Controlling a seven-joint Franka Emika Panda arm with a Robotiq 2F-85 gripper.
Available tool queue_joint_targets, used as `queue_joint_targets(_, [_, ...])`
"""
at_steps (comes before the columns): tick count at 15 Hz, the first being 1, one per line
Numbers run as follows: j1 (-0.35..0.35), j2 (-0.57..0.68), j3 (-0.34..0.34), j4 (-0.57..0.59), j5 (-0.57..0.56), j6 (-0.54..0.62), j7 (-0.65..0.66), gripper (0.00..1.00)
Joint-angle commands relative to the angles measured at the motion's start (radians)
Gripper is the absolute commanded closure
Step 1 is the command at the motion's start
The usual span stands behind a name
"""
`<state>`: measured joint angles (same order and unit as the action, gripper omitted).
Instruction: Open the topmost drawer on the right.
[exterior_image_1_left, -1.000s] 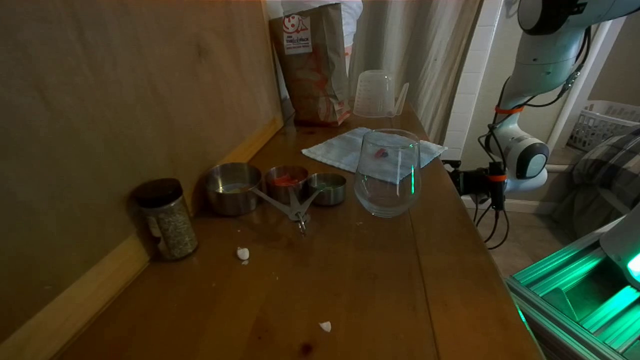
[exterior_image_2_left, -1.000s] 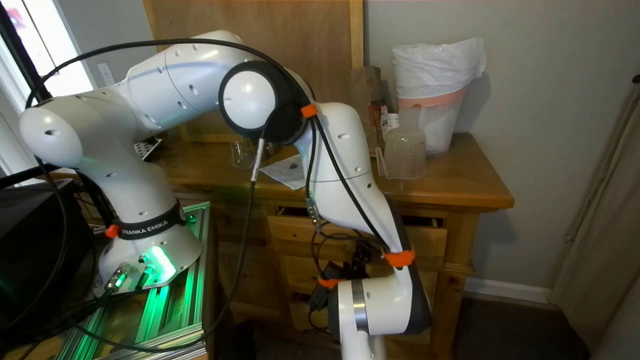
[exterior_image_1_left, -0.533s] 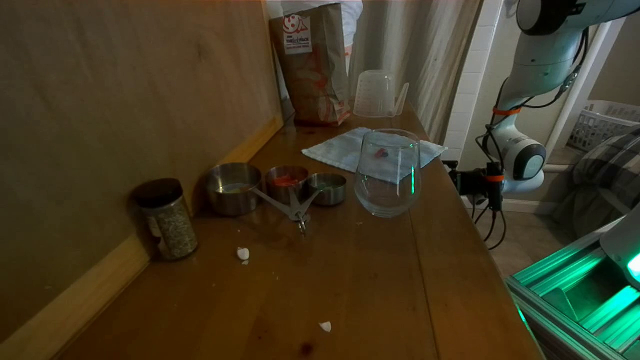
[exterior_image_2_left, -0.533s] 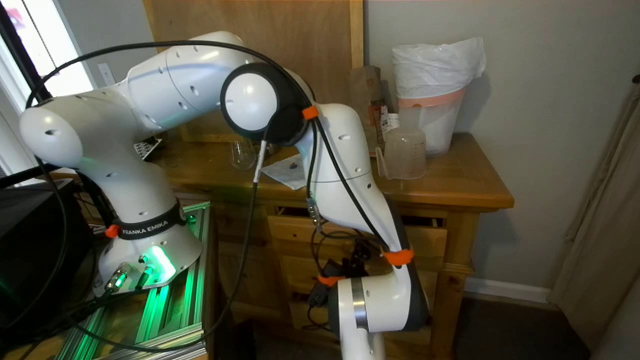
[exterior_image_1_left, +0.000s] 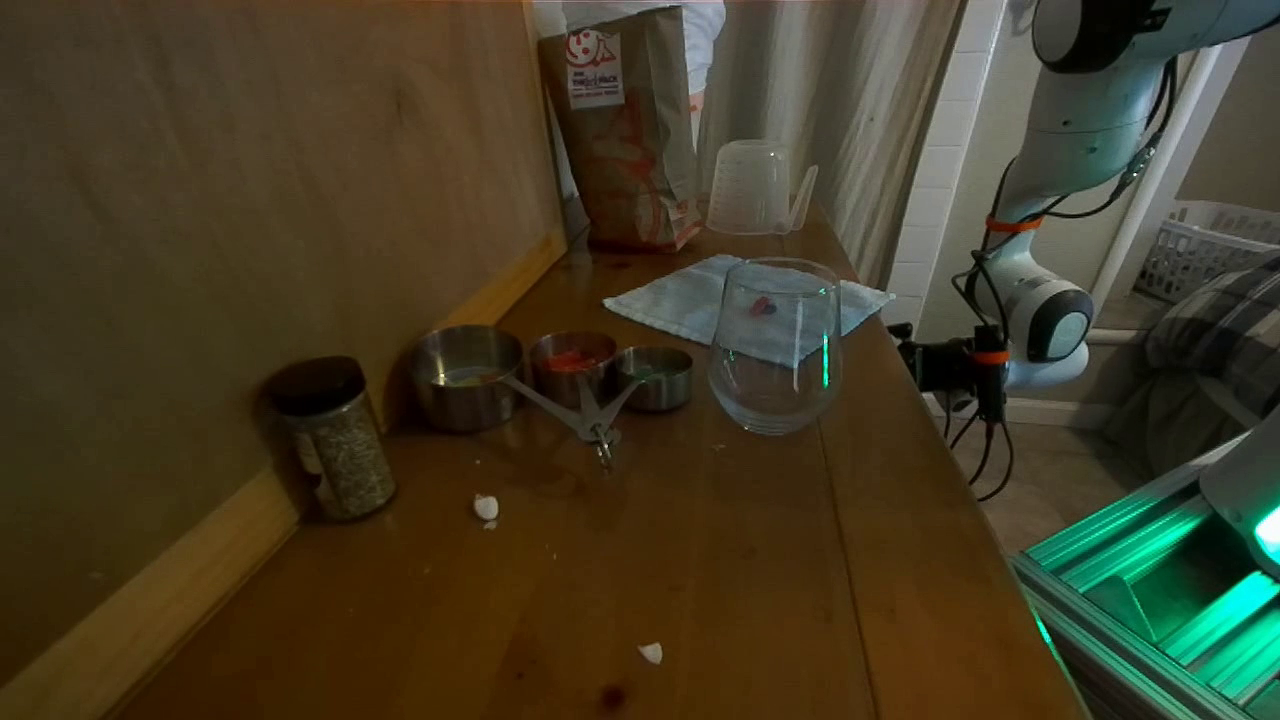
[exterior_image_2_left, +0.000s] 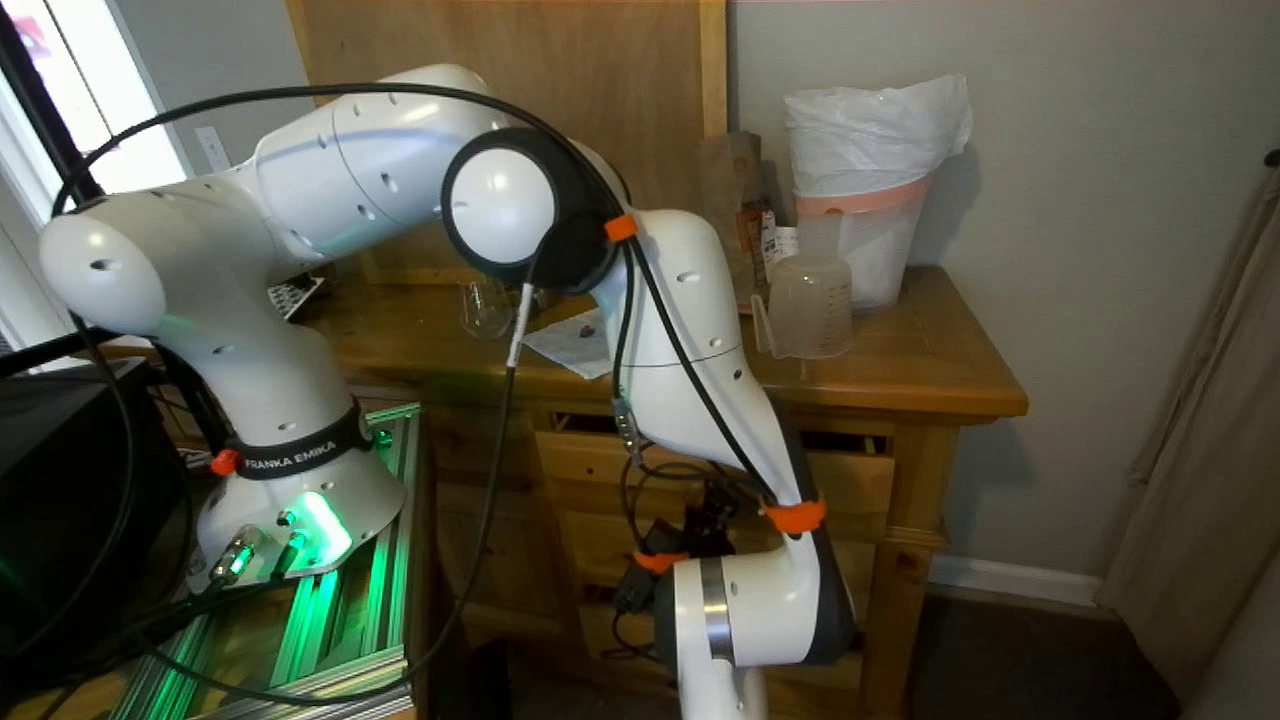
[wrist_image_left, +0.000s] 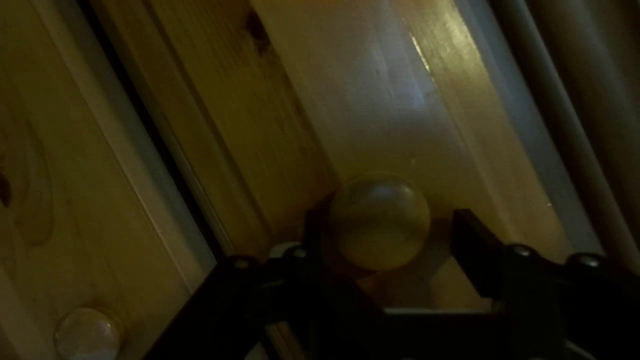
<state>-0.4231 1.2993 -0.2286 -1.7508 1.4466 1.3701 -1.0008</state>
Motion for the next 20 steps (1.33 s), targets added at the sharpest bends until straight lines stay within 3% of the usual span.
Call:
queue_joint_targets(1, [0.003,-0.002,-0.003,-0.002,0.003,-0.02,0.028,0.17])
queue_joint_targets(4, [0.004,-0.005,-0.004,-0.005,0.003,-0.021,0.031,0.3])
queue_joint_targets(6, [0.003,-0.005,-0.003,-0.006,0.004,-0.022,0.032,0.55])
queue_joint_targets(9, [0.003,0.0,-0.005,-0.007,0.005,-0.014,0.032,0.75])
queue_joint_targets(20, [-0.007,-0.027,-0.024,-0.039,0.004,-0.013,0.016,0.76])
